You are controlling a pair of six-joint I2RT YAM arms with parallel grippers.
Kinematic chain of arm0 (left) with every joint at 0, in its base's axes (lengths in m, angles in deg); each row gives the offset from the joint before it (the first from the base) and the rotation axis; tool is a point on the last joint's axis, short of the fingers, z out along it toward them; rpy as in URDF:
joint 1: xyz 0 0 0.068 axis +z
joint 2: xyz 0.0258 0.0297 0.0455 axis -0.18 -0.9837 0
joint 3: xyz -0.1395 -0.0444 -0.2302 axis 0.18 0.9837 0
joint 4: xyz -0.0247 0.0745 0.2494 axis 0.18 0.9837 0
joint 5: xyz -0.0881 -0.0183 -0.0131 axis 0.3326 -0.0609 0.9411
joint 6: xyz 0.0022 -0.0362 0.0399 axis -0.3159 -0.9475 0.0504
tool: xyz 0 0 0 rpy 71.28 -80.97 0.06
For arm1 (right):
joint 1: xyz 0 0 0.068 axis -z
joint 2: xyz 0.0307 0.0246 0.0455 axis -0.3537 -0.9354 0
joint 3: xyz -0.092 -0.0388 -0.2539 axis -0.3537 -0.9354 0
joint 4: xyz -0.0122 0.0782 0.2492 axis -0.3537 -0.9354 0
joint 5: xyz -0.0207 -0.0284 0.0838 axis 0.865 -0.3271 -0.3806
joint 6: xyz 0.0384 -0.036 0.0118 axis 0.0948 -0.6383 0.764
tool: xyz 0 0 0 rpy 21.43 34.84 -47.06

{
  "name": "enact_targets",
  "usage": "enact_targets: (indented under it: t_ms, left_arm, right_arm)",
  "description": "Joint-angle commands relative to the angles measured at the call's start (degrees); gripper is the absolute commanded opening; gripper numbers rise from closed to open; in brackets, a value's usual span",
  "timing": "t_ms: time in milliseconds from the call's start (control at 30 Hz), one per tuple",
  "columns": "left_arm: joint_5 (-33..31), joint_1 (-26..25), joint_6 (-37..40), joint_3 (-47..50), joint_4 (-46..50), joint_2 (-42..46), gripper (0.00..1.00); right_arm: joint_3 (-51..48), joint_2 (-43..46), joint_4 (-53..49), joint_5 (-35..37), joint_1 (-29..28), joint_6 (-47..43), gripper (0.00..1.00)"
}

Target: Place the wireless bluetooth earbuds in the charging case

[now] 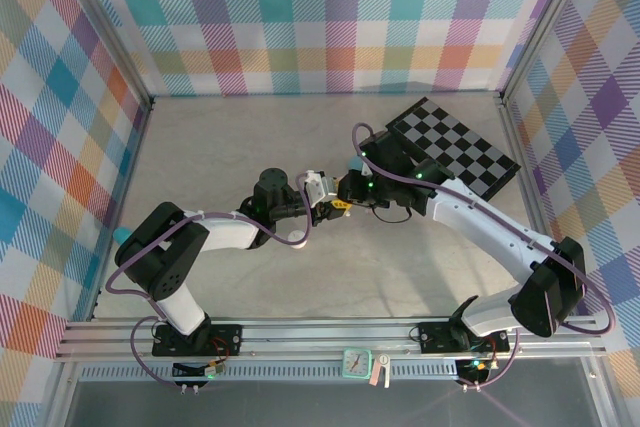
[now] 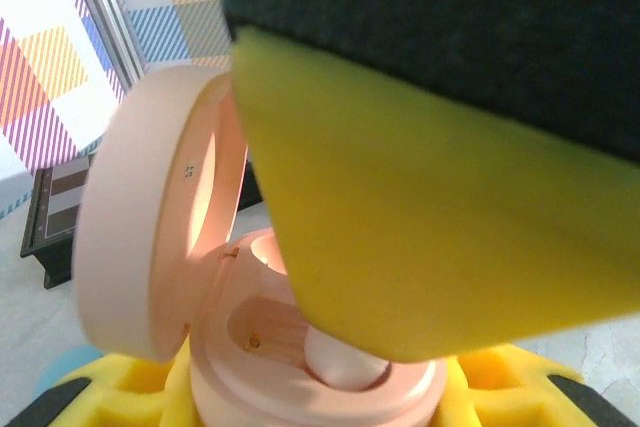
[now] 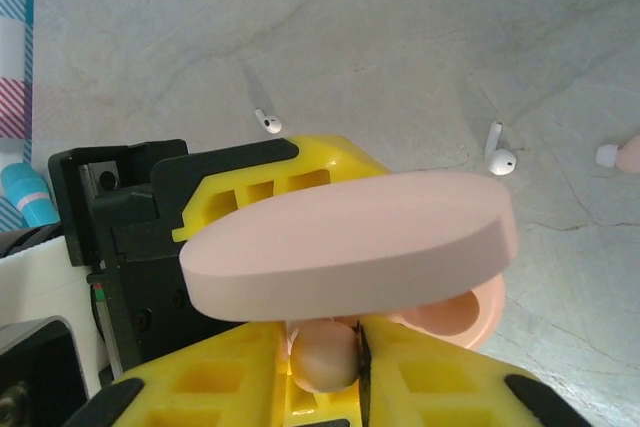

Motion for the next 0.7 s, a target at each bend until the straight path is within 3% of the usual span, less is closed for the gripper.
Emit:
enact_targets:
  t_ms: [0,500,667]
  left_arm:
    - [2.06,-0.34,1.22,0.57,-1.32,1.42,0.35]
    - [2.3,-0.42,0.17,0.39,-2.15,0.78,0.35]
    - [1.97,-0.1,-0.98,0.74,-3.63,0.47,0.35]
  right_arm:
    - [2.17,0.2,-1.51,-0.02,0.49,0.08,0.28]
    - [3.5,0.7,-2.36,0.3,0.9,-1.38,0.36]
    - [-0.17,5.05,1.76,-2.97,0.83,-5.45,0.42]
